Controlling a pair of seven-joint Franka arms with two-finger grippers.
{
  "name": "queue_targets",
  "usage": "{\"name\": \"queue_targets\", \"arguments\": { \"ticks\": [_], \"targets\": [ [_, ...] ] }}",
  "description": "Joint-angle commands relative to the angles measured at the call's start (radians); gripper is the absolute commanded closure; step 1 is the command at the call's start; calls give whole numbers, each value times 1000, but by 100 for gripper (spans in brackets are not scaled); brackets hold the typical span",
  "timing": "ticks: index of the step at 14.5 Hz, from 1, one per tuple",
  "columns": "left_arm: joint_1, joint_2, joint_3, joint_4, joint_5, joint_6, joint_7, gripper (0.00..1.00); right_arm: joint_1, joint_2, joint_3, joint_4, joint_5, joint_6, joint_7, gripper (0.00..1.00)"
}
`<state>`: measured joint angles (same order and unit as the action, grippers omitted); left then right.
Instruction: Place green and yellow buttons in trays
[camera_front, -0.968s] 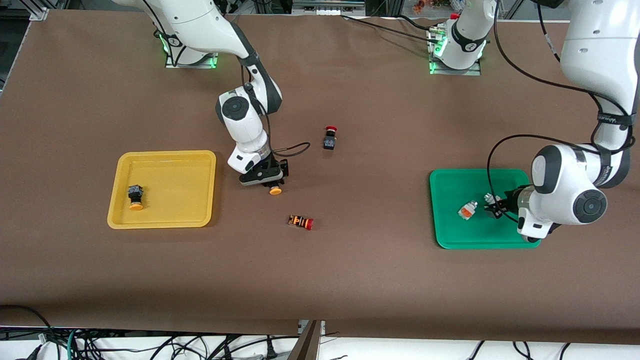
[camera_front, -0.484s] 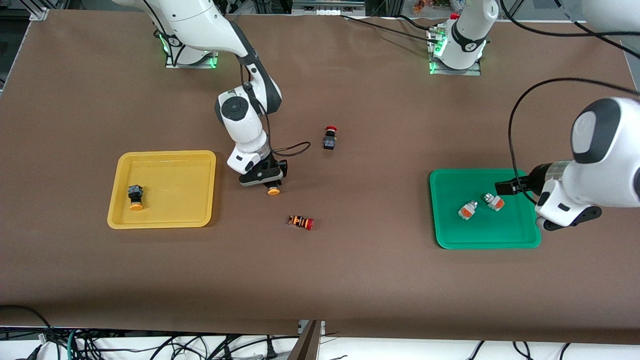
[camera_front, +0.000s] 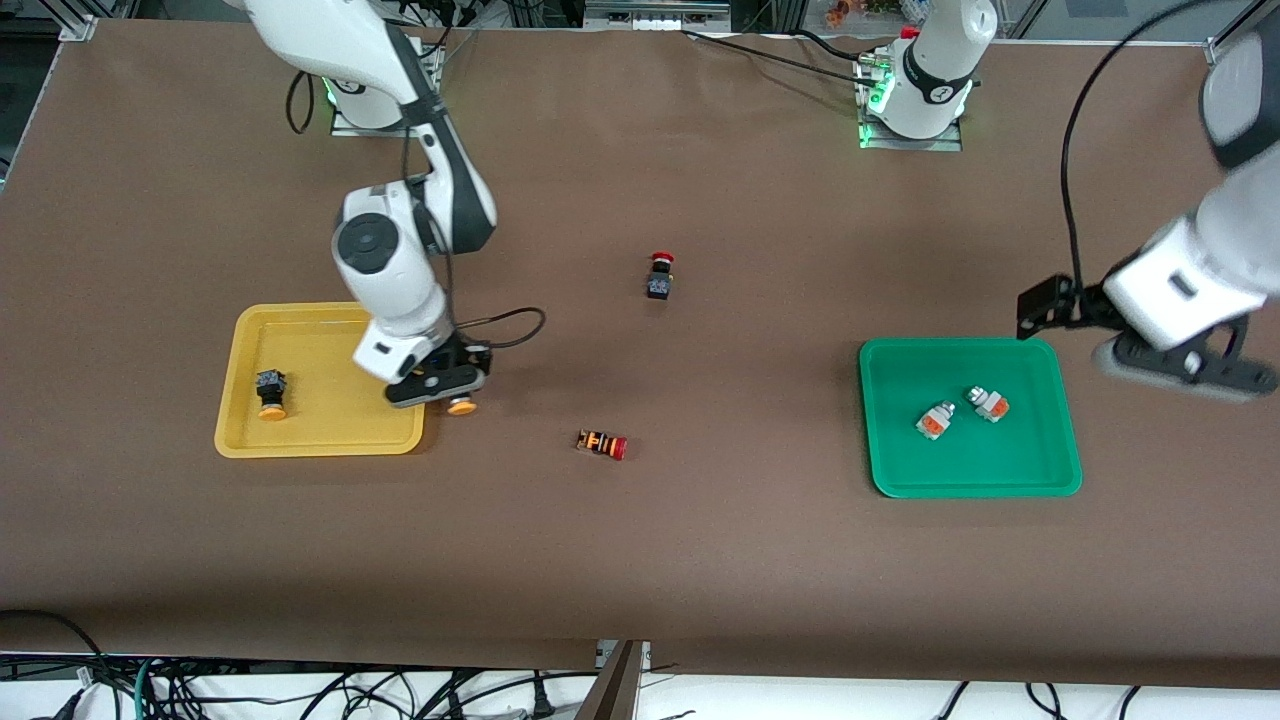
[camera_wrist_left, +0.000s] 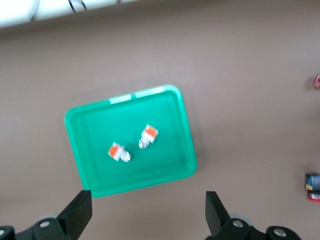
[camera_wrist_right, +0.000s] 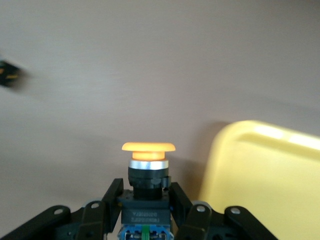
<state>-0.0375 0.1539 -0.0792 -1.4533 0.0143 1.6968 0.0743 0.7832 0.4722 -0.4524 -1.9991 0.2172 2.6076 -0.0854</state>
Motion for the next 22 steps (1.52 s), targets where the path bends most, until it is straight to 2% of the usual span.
{"name": "queue_targets", "arguments": {
  "ticks": [1, 4, 8, 9, 10, 11, 12, 13, 16, 17, 22],
  "targets": [
    [30, -223, 30, -357, -28, 201, 1, 0, -60, -3, -34, -23, 19, -11, -134, 100],
    [33, -197, 27, -306, -11, 107, -73, 0, -143, -4, -34, -70, 49, -7, -224, 100],
    [24, -186, 16, -282, 6, 80, -70, 0, -199, 26, -32, -98, 259, -9, -405, 100],
    [25, -183, 16, -279, 6, 78, -70, 0, -200, 31, -31, -102, 270, -7, -424, 94],
    [28, -182, 16, -279, 4, 78, -73, 0, -202, 36, -32, -102, 272, -6, -435, 79],
    [30, -169, 16, -251, 4, 80, -73, 0, -202, 37, -32, -99, 277, -6, -435, 33],
    [33, -140, 19, -213, 4, 61, -74, 0, -202, 36, -32, -95, 280, -6, -432, 14],
    [33, -126, 21, -191, 4, 35, -77, 0, -202, 31, -32, -89, 289, -9, -427, 4],
    [30, -117, 16, -180, 6, 12, -71, 0, -203, 10, -43, -43, 292, -24, -428, 2],
    [24, -119, 15, -179, 4, 5, -73, 0, -203, -3, -63, -9, 292, -78, -428, 2],
    [18, -120, 6, -179, 6, -6, -77, 0, -219, 8, -227, 366, 277, -625, -424, 2]
  ]
}}
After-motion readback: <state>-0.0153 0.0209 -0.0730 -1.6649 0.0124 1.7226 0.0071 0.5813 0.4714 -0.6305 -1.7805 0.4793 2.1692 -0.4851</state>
